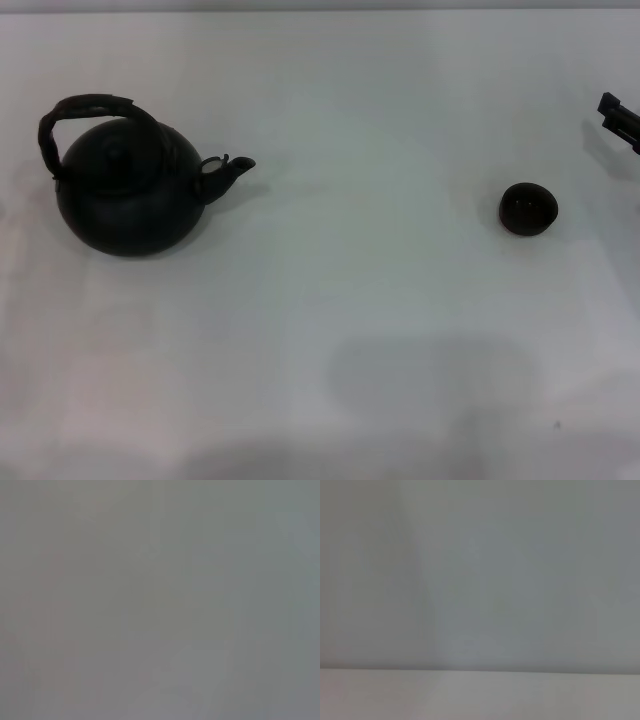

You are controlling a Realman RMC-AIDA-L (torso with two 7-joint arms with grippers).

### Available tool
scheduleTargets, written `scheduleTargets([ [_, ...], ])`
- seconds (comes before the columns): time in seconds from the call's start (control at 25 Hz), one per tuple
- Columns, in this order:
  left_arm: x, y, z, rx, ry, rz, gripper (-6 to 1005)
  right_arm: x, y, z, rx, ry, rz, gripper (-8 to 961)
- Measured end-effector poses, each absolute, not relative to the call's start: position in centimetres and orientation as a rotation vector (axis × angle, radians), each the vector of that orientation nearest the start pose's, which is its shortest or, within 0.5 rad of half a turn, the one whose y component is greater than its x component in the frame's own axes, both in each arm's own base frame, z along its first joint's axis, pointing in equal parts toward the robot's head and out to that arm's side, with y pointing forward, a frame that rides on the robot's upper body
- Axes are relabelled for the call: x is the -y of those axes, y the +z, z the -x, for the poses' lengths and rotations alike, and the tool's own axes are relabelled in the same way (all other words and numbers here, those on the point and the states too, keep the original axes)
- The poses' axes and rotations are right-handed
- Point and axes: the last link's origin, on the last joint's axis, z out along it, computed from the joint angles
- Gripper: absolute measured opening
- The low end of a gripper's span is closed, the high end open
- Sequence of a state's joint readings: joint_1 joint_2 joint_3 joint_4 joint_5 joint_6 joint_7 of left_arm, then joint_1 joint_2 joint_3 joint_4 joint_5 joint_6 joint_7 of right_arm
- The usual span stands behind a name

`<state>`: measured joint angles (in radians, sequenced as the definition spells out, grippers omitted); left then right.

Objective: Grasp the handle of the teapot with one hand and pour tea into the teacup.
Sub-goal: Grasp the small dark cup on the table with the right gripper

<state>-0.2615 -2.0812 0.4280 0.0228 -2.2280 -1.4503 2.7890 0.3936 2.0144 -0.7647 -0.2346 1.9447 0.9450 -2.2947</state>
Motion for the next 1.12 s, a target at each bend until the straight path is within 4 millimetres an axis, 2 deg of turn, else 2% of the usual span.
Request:
scheduleTargets([
  [0.4,-25.03,3.73,38.52,0.58,-0.766,1.352,15,-32.59,1.54,-38.72,-0.88,0.555,1.841,854],
  [0.96,-25.09,3.79,38.32,0.565,-0.773,1.359,15,-32.54,1.48,-38.6,-0.873,0.559,1.851,855],
  [1.12,-24.82,3.82,38.38,0.562,-0.772,1.358,37,-32.17,2.26,-38.32,-0.812,0.585,1.883,855],
])
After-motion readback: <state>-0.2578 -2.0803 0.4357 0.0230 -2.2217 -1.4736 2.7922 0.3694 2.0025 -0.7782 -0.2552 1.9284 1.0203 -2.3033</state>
